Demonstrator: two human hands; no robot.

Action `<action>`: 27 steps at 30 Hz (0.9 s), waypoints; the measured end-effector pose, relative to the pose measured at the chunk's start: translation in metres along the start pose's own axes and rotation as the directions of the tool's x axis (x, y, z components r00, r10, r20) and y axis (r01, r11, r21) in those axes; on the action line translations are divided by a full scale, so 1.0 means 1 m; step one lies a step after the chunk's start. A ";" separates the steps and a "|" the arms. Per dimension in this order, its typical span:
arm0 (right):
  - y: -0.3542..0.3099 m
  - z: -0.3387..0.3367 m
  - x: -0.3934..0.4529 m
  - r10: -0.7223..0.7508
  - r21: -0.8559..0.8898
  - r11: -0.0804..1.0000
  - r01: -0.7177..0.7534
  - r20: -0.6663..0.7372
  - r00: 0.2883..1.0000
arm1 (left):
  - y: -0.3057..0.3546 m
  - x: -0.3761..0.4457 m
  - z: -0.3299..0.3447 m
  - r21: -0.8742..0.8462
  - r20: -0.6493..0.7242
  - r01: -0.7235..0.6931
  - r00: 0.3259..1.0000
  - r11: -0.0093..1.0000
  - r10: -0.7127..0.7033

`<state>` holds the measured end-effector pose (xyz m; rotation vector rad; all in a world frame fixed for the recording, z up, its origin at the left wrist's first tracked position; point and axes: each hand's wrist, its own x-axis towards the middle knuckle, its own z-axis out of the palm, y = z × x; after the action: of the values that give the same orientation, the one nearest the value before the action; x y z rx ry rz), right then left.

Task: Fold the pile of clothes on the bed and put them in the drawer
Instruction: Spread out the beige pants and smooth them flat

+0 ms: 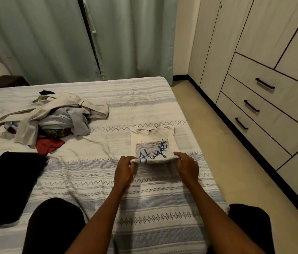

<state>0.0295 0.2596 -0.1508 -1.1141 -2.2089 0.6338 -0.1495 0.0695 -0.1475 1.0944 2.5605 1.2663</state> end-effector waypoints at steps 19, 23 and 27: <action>-0.135 -0.130 0.098 -0.047 0.565 0.786 0.252 -0.352 0.935 | 0.170 0.079 -0.113 -0.851 -0.262 -0.127 0.943 0.509 -0.203; -0.101 -0.103 0.115 0.051 0.328 0.945 0.001 -0.150 0.987 | 0.139 0.084 -0.088 -0.845 -0.094 0.075 0.954 0.529 -0.285; -0.077 -0.078 0.106 0.156 0.249 0.955 -0.160 0.033 0.987 | 0.108 0.076 -0.060 -0.815 0.067 0.257 0.932 0.518 -0.357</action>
<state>-0.0115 0.3181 -0.0159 -1.1618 -1.9950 0.9626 -0.1666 0.1218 -0.0131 0.3349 1.6627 2.0799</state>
